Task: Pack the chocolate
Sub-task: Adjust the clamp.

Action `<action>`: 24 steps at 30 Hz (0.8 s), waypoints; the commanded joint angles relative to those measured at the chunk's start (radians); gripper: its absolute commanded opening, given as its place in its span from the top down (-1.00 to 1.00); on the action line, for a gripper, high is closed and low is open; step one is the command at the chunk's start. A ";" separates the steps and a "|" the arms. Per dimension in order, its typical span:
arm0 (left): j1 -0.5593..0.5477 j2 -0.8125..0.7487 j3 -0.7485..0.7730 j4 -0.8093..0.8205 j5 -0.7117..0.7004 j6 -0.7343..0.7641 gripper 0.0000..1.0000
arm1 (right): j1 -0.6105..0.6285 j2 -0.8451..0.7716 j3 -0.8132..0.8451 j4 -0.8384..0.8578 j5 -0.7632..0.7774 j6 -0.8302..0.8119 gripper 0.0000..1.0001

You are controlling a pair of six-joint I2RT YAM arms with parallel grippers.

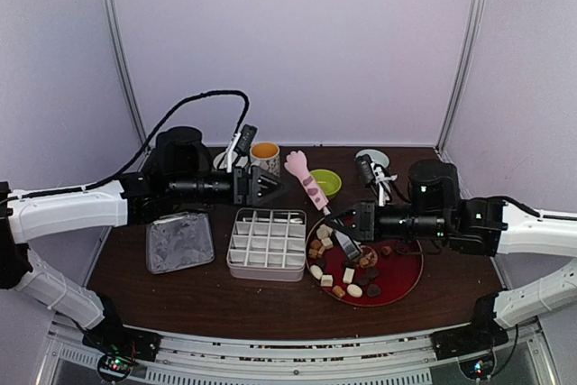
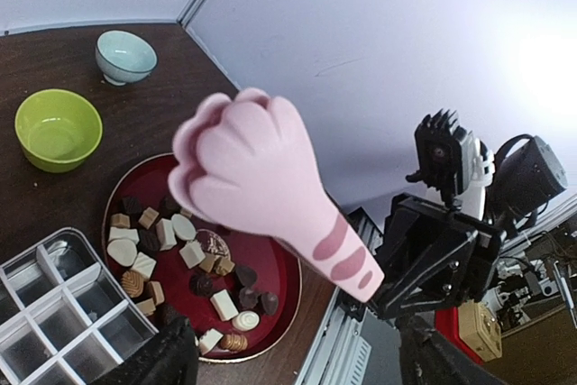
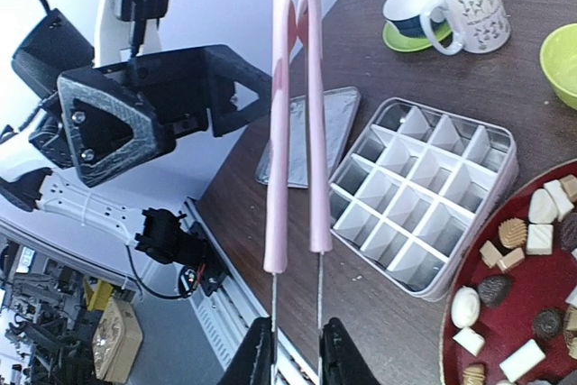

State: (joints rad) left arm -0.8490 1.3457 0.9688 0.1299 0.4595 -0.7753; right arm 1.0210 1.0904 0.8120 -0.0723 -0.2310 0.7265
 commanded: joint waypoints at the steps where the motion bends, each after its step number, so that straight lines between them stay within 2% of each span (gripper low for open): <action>1: -0.021 0.004 -0.009 0.180 0.002 -0.040 -0.62 | -0.002 -0.009 -0.040 0.232 -0.097 0.085 0.67; 6: -0.025 0.014 -0.018 0.233 -0.036 -0.068 -0.62 | 0.000 -0.005 -0.047 0.305 -0.117 0.103 0.67; 12: -0.025 0.030 -0.003 0.262 -0.053 -0.095 -0.60 | 0.010 0.030 -0.003 0.257 -0.130 0.068 0.67; 18: -0.049 0.041 0.030 0.168 -0.144 -0.158 -0.59 | 0.064 0.055 0.095 0.045 0.072 -0.062 0.67; 22: -0.076 0.051 0.045 0.135 -0.226 -0.244 -0.56 | 0.087 0.076 0.127 0.002 0.167 -0.123 0.67; 24: -0.078 0.062 0.057 0.115 -0.249 -0.278 -0.48 | 0.095 0.092 0.146 -0.010 0.186 -0.144 0.67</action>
State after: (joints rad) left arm -0.9134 1.3857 0.9771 0.2626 0.2943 -0.9657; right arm 1.0996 1.1606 0.9020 -0.0364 -0.1577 0.6685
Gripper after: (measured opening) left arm 0.771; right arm 0.169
